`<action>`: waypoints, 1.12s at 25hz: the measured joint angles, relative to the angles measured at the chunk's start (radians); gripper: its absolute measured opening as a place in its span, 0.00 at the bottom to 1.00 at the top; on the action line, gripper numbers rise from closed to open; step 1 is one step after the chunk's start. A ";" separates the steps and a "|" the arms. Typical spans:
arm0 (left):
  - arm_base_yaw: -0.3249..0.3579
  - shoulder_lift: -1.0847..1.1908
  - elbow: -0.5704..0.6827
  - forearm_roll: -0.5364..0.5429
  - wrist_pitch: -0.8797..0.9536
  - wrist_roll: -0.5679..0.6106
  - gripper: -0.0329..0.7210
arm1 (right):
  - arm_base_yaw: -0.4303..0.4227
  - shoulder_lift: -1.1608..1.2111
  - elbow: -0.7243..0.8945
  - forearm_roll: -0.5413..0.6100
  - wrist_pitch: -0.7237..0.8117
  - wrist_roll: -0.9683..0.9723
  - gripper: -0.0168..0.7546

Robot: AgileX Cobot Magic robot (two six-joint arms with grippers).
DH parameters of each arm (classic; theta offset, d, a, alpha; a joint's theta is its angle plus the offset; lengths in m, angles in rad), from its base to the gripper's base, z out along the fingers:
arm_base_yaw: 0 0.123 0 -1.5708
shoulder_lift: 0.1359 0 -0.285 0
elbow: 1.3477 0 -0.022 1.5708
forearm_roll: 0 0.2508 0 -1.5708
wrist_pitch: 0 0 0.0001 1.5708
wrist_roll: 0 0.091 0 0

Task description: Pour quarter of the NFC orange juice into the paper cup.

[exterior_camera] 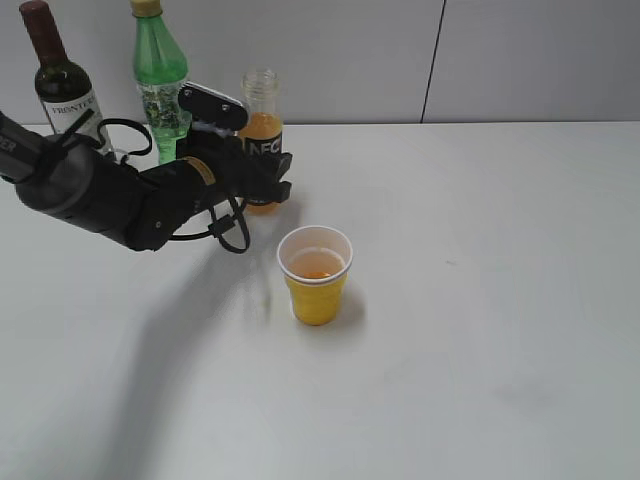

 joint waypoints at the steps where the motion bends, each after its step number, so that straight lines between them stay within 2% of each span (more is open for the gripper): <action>1: -0.001 0.000 0.000 0.000 0.000 -0.002 0.64 | 0.000 0.000 0.000 0.000 0.000 0.000 0.79; 5: -0.013 -0.002 0.015 -0.005 -0.008 -0.003 0.64 | 0.000 0.000 0.000 0.000 0.000 0.000 0.79; 14: -0.022 -0.029 0.135 -0.050 -0.134 -0.007 0.64 | 0.000 0.000 0.000 0.000 0.000 -0.001 0.79; 16: -0.022 -0.031 0.138 -0.055 -0.135 -0.007 0.69 | 0.000 0.000 0.000 0.000 0.000 -0.001 0.79; 19: -0.022 -0.034 0.140 -0.064 -0.134 -0.007 0.86 | 0.000 0.000 0.000 0.000 0.000 -0.001 0.79; 20: -0.022 -0.037 0.140 -0.064 -0.134 -0.007 0.89 | 0.000 0.000 0.000 0.000 0.000 -0.001 0.79; 28: -0.022 -0.104 0.180 -0.063 -0.133 -0.007 0.92 | 0.000 0.000 0.000 0.000 0.000 -0.001 0.79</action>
